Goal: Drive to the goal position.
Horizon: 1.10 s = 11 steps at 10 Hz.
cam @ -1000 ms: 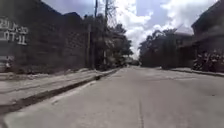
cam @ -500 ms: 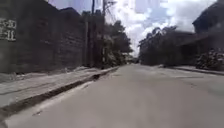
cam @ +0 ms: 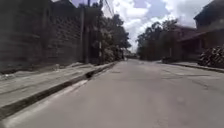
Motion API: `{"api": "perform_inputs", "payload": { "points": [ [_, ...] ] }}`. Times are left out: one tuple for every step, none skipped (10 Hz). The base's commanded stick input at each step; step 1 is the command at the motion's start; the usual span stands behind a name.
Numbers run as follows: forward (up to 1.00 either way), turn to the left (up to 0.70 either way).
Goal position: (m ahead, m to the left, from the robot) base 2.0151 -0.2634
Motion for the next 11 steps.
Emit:
{"api": "perform_inputs", "payload": {
  "points": [
    [1.00,-0.30],
    [1.00,-0.39],
    [1.00,-0.39],
    [1.00,-0.38],
    [1.00,-0.38],
    [1.00,-0.38],
    [1.00,-0.38],
    [1.00,-0.37],
    [1.00,-0.35],
    [1.00,-0.32],
    [1.00,-0.07]
  ]
}}
